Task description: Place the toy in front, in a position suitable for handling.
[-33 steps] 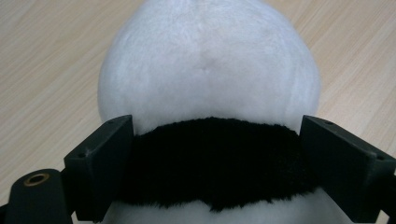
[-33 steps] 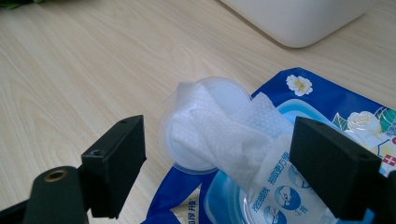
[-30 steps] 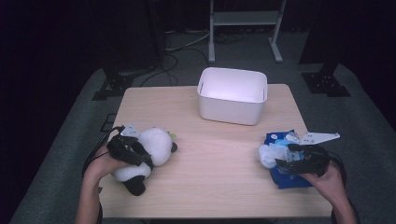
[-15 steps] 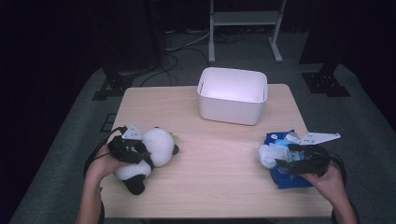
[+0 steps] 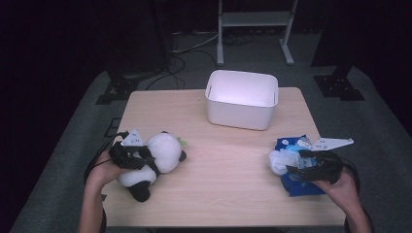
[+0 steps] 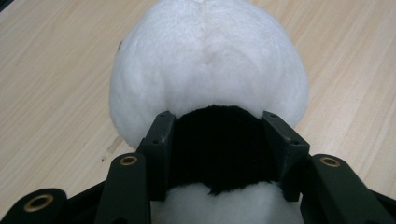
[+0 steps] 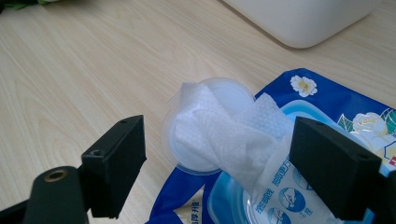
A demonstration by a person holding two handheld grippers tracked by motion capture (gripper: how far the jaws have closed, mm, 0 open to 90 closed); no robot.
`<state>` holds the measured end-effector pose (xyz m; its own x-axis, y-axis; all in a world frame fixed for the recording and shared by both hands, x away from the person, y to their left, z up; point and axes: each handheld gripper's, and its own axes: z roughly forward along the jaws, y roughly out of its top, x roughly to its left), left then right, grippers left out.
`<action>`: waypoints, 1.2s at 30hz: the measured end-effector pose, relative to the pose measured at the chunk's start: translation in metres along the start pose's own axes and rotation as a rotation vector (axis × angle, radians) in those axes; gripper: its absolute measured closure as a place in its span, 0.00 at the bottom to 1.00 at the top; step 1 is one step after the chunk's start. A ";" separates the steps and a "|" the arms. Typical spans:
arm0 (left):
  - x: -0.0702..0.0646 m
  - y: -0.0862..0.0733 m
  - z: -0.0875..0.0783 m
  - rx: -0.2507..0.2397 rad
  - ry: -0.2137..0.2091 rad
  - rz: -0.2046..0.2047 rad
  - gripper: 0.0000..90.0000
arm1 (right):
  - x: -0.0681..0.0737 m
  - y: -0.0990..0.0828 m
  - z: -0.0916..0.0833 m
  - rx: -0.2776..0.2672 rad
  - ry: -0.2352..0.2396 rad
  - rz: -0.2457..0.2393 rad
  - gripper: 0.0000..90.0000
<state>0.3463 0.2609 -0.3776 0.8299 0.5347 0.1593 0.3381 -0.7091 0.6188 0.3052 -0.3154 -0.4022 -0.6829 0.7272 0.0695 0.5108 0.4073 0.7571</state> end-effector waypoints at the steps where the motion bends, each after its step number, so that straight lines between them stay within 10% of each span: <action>1: 0.000 0.000 0.000 -0.001 -0.006 0.000 0.57 | 0.000 0.000 0.000 0.000 0.001 0.001 0.19; 36: -0.040 0.083 0.051 0.005 -0.185 0.198 0.57 | -0.008 -0.004 -0.006 -0.008 0.010 0.028 0.19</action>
<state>0.3636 0.1567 -0.3718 0.9471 0.2921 0.1331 0.1626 -0.7940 0.5858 0.3055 -0.3264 -0.4017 -0.6737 0.7326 0.0969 0.5256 0.3829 0.7597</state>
